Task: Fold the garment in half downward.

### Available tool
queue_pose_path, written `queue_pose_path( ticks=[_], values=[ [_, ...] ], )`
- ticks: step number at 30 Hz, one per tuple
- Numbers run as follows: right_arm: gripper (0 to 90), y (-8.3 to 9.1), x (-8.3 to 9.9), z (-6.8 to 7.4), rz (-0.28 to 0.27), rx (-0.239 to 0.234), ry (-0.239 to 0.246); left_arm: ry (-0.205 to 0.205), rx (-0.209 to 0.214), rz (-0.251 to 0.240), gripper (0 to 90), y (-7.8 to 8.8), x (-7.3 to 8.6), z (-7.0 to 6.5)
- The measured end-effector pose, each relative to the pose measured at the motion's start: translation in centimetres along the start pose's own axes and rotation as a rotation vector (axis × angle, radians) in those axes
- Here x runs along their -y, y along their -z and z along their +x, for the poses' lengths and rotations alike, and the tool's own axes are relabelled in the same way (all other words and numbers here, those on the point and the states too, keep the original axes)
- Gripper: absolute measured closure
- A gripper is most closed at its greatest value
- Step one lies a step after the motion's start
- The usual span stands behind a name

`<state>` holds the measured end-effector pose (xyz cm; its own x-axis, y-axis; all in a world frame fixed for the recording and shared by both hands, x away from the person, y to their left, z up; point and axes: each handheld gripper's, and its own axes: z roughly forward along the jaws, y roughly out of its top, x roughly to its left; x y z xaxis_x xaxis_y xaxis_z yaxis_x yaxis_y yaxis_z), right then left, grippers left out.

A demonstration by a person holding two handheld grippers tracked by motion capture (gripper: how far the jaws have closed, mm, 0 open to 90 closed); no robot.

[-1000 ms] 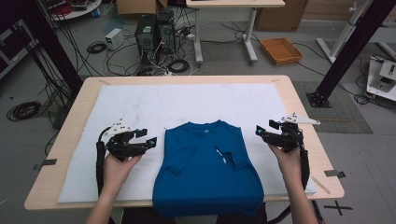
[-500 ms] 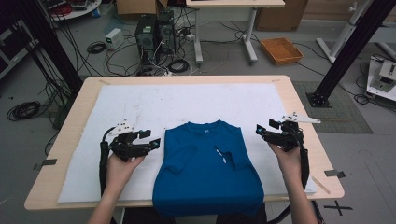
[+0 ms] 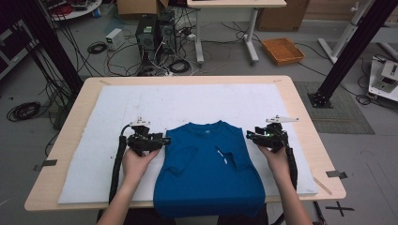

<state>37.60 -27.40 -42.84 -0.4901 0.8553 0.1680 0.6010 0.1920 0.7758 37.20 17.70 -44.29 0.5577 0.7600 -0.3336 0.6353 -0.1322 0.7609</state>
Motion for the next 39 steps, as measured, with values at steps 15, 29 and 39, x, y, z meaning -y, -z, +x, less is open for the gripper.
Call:
queue_pose_path(
  ticks=[15, 29, 39],
  values=[
    [83.7, -3.2, -0.1, 1.1, 0.094, 0.021, 0.048, -0.043, -0.101, 0.056, 76.8, -1.4, -0.1, -0.2],
    [61.2, -3.8, -3.1, 0.8, 0.02, -0.027, 0.047, -0.06, -0.048, 0.022, 56.3, -3.2, -4.1, 0.2],
    [61.4, -7.2, -4.1, 1.1, 0.108, -0.049, 0.091, -0.127, -0.044, 0.124, 62.4, -6.0, -4.8, 0.7]
  ],
)
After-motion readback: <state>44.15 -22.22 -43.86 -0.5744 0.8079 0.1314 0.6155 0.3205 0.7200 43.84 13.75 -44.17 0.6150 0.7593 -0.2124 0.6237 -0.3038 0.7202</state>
